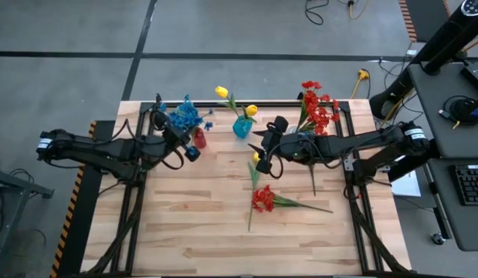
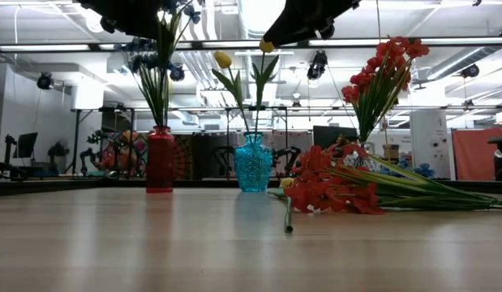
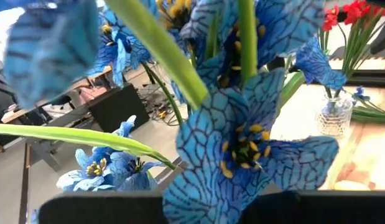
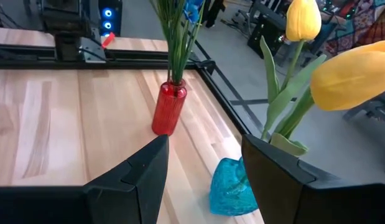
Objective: Sort flowers into vase by color
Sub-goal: Put the bottom blue flower into the red vase
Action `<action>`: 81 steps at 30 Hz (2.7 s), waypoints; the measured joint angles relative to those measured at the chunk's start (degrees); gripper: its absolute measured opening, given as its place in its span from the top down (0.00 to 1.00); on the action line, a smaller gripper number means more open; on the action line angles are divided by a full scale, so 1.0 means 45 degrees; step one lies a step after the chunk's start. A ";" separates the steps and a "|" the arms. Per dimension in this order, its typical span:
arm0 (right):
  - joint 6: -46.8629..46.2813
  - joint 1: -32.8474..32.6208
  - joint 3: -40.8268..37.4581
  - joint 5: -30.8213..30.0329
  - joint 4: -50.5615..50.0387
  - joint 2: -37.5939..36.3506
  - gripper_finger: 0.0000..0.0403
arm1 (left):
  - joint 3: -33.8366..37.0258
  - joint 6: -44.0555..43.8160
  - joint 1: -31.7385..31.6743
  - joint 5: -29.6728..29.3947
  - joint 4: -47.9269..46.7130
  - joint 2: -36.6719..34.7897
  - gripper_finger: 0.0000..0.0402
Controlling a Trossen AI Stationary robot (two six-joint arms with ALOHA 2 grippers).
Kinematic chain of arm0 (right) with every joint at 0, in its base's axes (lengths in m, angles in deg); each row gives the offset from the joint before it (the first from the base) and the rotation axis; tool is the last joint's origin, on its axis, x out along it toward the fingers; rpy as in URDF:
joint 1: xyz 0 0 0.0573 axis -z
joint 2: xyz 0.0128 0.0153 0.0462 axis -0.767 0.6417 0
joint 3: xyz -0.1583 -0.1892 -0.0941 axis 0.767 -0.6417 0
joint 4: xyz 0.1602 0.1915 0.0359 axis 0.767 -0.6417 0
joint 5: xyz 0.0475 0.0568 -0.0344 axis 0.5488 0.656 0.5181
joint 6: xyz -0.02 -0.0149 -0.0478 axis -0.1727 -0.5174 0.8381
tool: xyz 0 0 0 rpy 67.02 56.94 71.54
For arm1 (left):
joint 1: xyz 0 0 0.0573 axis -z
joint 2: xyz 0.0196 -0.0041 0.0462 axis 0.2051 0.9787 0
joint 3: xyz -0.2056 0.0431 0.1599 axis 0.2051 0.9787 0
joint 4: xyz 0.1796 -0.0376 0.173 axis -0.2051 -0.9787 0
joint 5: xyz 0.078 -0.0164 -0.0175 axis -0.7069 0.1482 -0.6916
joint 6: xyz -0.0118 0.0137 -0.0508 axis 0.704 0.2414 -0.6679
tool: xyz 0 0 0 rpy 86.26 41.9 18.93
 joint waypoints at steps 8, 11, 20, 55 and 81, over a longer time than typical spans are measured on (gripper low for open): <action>0.0013 0.0000 0.0000 0.0010 -0.0317 0.0005 0.51 | 0.0249 0.0306 -0.0014 0.0059 0.0509 0.0000 0.99; 0.0022 0.0000 0.0000 0.0025 -0.0403 0.0005 0.51 | 0.0429 0.0556 -0.0024 0.0066 0.0856 0.0000 0.99; 0.0117 0.0000 0.0000 0.0049 -0.0432 0.0010 0.51 | 0.0455 0.0934 -0.0029 0.0068 0.1033 0.0010 0.99; 0.0085 0.0000 0.0000 0.0044 -0.0477 0.0019 0.51 | 0.1470 0.0087 -0.0029 0.0010 0.2155 0.0019 0.99; 0.0008 0.0000 0.0000 0.0044 -0.0476 0.0019 0.51 | 0.2355 -0.0646 -0.0040 0.0000 0.2447 0.0383 0.99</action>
